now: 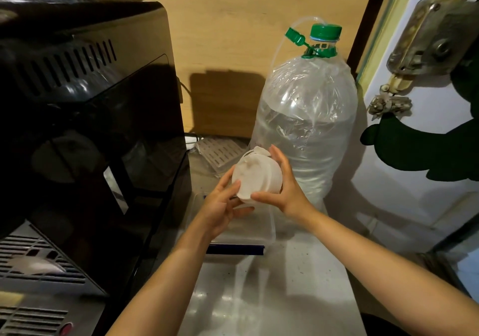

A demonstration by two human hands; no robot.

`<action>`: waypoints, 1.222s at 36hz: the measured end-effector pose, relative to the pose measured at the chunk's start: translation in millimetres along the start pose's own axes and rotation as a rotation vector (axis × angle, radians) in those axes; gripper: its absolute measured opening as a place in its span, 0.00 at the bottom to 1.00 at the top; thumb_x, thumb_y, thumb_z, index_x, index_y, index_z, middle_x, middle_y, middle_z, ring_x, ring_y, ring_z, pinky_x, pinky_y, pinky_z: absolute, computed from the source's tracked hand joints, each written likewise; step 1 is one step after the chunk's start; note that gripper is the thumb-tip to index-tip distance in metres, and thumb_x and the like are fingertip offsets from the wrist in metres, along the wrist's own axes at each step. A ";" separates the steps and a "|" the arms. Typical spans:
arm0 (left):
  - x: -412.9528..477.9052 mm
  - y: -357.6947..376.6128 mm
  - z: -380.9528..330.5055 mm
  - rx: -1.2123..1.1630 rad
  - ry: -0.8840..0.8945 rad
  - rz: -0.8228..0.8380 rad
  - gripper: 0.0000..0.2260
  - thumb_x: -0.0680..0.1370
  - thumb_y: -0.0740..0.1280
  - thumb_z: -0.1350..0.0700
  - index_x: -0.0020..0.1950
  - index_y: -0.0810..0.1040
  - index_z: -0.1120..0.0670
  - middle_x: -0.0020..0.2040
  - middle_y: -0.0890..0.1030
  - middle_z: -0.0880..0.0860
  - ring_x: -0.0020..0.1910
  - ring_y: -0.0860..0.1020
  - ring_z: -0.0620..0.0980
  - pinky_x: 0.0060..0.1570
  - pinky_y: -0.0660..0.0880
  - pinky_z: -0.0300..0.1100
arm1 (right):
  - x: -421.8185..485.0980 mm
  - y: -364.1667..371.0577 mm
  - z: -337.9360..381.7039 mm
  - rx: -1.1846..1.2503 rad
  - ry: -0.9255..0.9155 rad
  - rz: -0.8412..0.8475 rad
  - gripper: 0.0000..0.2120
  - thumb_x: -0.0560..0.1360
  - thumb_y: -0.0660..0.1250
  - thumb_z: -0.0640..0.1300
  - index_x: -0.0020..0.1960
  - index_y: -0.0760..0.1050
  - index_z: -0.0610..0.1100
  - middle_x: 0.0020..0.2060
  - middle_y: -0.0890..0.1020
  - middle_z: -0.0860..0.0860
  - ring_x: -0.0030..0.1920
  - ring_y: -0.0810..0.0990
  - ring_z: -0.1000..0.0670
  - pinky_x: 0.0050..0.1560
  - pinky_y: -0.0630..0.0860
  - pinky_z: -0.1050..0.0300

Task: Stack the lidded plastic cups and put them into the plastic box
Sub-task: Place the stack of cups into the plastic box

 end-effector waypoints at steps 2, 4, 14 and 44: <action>2.0 -12.3 -1.8 0.054 0.006 -0.078 0.12 0.78 0.61 0.55 0.58 0.72 0.41 0.53 0.78 0.53 0.49 0.79 0.54 0.45 0.77 0.48 | 2.4 -1.2 -7.1 -0.042 0.024 0.002 0.46 0.60 0.78 0.45 0.69 0.54 0.57 0.63 0.64 0.65 0.64 0.66 0.59 0.61 0.65 0.75; 3.3 -21.4 -4.8 0.141 0.021 -0.140 0.14 0.77 0.62 0.55 0.62 0.70 0.44 0.51 0.79 0.52 0.48 0.79 0.53 0.42 0.77 0.45 | 4.8 -1.2 -15.4 -0.094 0.058 0.010 0.45 0.59 0.79 0.47 0.69 0.58 0.56 0.66 0.67 0.57 0.66 0.67 0.55 0.67 0.66 0.61; 20.4 -66.4 6.3 0.500 -0.043 -0.364 0.15 0.75 0.67 0.57 0.61 0.72 0.57 0.59 0.78 0.63 0.55 0.78 0.61 0.42 0.79 0.48 | 11.5 21.1 -57.6 -0.352 0.187 0.126 0.41 0.60 0.80 0.43 0.68 0.64 0.45 0.64 0.73 0.47 0.63 0.72 0.47 0.60 0.69 0.60; 43.1 -108.5 87.3 1.066 -0.331 -0.287 0.12 0.77 0.63 0.59 0.58 0.76 0.59 0.56 0.81 0.60 0.55 0.78 0.56 0.58 0.75 0.52 | -3.5 81.2 -164.4 -0.647 0.581 0.426 0.42 0.70 0.72 0.41 0.75 0.48 0.40 0.66 0.70 0.39 0.64 0.72 0.42 0.63 0.72 0.54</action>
Point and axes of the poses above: each hand's wrist, its own x-axis towards the middle knuckle, its own y-axis out of the palm, z = x × y, the point moved 10 cm from there along x, towards the middle knuckle
